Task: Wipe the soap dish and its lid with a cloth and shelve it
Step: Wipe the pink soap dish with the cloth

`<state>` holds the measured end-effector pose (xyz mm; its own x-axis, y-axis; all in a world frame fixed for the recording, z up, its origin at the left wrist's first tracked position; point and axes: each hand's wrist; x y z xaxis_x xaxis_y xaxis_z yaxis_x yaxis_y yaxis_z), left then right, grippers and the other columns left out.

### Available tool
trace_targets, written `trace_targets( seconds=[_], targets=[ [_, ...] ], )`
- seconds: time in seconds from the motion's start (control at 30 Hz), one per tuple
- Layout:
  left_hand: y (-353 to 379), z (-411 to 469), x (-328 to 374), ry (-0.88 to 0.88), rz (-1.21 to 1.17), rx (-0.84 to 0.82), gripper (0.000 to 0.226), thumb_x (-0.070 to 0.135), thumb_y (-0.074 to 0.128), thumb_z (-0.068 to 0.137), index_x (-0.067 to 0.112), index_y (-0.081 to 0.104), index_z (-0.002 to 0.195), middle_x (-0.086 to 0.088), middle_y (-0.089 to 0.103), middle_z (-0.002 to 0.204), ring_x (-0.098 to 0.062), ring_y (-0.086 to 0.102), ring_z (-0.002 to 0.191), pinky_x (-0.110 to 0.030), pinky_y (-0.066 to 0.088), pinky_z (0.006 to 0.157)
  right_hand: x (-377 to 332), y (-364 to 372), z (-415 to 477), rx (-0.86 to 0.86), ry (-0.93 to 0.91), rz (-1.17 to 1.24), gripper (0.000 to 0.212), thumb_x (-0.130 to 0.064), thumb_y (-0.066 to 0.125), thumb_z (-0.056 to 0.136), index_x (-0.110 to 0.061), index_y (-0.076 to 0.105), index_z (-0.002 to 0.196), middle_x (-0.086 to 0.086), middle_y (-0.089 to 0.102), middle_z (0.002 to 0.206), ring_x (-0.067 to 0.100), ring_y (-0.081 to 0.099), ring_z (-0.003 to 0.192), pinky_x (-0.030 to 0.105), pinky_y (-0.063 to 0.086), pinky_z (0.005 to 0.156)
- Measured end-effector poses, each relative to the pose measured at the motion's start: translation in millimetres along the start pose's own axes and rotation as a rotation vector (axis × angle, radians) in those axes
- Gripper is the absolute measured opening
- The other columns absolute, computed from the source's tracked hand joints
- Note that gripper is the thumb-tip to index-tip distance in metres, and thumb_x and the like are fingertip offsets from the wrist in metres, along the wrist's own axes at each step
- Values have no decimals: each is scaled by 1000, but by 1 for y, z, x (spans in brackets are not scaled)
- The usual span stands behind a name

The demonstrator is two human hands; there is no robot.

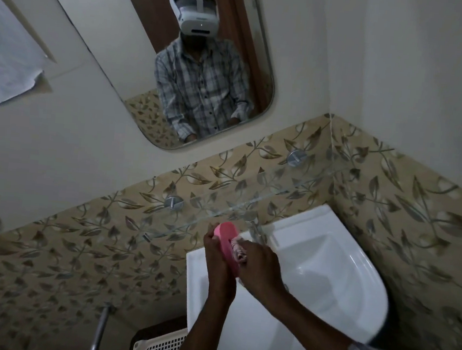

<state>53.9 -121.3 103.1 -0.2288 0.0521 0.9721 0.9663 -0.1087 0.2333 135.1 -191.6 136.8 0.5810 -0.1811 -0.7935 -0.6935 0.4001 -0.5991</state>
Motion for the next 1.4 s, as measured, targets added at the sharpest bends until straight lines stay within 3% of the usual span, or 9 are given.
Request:
trace_targets(
  seconds=[0.1, 0.33, 0.5, 0.67, 0.87, 1.0, 1.1, 1.27, 1.4],
  targets=[
    [-15, 0, 5, -132, -159, 11, 45, 48, 38, 101, 16, 62, 122, -22, 68, 111, -34, 69, 100, -41, 60, 76, 9, -19, 5, -19, 129, 312, 14, -27, 64, 87, -18, 75, 87, 3, 75, 68, 19, 72, 56, 24, 53, 47],
    [-20, -4, 13, -279, -383, -102, 68, 60, 40, 90, 6, 58, 127, -22, 71, 107, -33, 72, 93, -46, 61, 73, 34, -16, -13, 39, 363, 696, 11, -21, 71, 87, -11, 75, 88, 5, 77, 71, 23, 75, 64, 36, 63, 58],
    [-5, -4, 4, -93, 71, 169, 45, 48, 43, 100, 8, 60, 94, -9, 60, 78, -30, 60, 78, -33, 49, 69, 37, 6, -25, 86, 377, 736, 25, -20, 82, 75, -22, 71, 97, -5, 77, 74, 11, 74, 64, 29, 61, 54],
    [0, 0, 3, 203, 699, 272, 65, 55, 28, 99, 5, 60, 126, -5, 64, 82, -14, 62, 72, -18, 46, 61, 43, 6, -21, 125, 397, 823, 31, -15, 81, 73, -24, 67, 99, 4, 75, 92, 24, 74, 79, 47, 63, 70],
    [0, 1, 9, -327, 363, 10, 93, 78, 58, 71, 20, 40, 142, -15, 57, 134, -35, 59, 118, -55, 51, 100, 31, 13, -30, 296, 43, 366, 33, -17, 81, 75, -15, 64, 104, 0, 64, 92, 20, 63, 79, 33, 56, 65],
    [-5, 5, 7, -396, 361, -61, 68, 61, 53, 88, 10, 52, 133, -29, 57, 134, -46, 58, 120, -39, 60, 74, 23, 16, -37, 300, -105, 321, 35, -16, 81, 78, -14, 65, 109, -3, 64, 98, 13, 63, 86, 26, 56, 70],
    [-16, 5, 19, -562, 91, -159, 57, 55, 54, 87, 7, 63, 116, -22, 73, 101, -35, 72, 90, -35, 58, 66, 24, 5, -31, 42, 41, 547, 29, -14, 78, 77, -26, 69, 101, -5, 75, 90, 19, 72, 81, 33, 61, 71],
    [-50, 13, 36, -882, -296, -357, 60, 41, 52, 89, -4, 56, 129, -31, 59, 118, -46, 57, 104, -67, 46, 92, 34, -32, -2, 45, 449, 1094, 29, 7, 54, 83, -13, 74, 90, 14, 78, 78, 35, 75, 69, 48, 62, 58],
    [-45, 18, 42, -917, -202, -389, 66, 43, 50, 87, -11, 59, 124, -34, 60, 115, -45, 58, 101, -58, 52, 89, 38, -50, 24, 135, -68, 594, 32, 4, 65, 84, -21, 73, 101, 0, 75, 89, 21, 71, 79, 26, 59, 72]
  ],
)
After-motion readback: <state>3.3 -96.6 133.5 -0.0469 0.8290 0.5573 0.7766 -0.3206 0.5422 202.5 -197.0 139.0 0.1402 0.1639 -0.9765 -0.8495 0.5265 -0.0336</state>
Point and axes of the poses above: each hand's wrist, its own z-axis towards the middle knuckle, its own y-axis out of the palm, x = y × z
